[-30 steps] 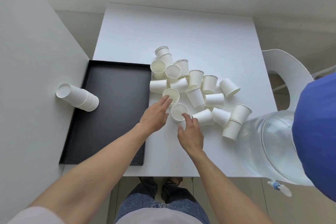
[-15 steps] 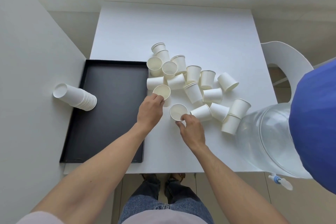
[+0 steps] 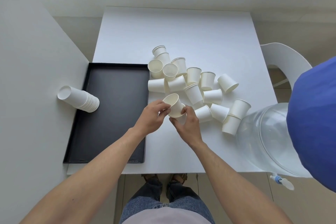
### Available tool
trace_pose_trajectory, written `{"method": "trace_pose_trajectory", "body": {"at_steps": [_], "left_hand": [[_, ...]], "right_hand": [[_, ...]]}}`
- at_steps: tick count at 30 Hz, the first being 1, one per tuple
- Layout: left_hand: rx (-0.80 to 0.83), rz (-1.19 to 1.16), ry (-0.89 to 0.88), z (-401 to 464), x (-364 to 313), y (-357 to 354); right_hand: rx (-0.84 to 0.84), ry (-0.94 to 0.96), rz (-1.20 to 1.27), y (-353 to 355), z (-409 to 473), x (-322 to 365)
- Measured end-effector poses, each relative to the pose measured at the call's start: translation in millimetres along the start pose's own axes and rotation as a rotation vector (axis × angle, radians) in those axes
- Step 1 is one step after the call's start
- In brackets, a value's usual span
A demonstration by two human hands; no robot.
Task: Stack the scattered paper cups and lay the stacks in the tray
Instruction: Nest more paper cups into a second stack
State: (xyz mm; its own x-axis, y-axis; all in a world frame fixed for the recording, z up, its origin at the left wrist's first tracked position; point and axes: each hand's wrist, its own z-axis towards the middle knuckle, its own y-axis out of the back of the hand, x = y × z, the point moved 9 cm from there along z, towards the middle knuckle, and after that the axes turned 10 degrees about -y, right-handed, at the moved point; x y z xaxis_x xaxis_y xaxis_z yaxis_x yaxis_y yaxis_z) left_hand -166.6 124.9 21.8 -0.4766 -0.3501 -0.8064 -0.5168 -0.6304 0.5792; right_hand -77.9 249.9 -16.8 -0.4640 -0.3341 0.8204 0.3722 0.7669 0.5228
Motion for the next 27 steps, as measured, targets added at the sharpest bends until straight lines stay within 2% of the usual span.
{"method": "trace_pose_trajectory", "body": {"at_steps": [8, 11, 14, 16, 20, 22, 24, 27], "left_hand": [[0.182, 0.028, -0.004, -3, -9, -33], [0.131, -0.012, 0.034, -4, -10, -40], [0.035, -0.304, 0.240, -9, 1, -50], [0.031, -0.499, 0.347, -16, 7, -65], [-0.029, -0.426, 0.355, -23, 18, -66], [-0.062, -0.379, 0.337, -25, 19, -63], [-0.067, -0.345, 0.316, -26, 18, -61], [-0.069, -0.343, 0.352, -29, 21, -59]], "right_hand": [[0.012, -0.140, 0.240, 8, -1, -3], [-0.005, -0.187, 0.306, 14, -1, -10], [-0.006, -0.226, 0.346, 20, -4, -18], [0.038, -0.250, 0.344, 18, -7, -23], [0.221, -0.270, 0.442, 9, -17, -32], [0.245, -0.290, 0.463, 12, -18, -38], [0.112, -0.350, 0.450, 28, -16, -48], [-0.281, -0.509, 0.241, 70, -11, -71]]}}
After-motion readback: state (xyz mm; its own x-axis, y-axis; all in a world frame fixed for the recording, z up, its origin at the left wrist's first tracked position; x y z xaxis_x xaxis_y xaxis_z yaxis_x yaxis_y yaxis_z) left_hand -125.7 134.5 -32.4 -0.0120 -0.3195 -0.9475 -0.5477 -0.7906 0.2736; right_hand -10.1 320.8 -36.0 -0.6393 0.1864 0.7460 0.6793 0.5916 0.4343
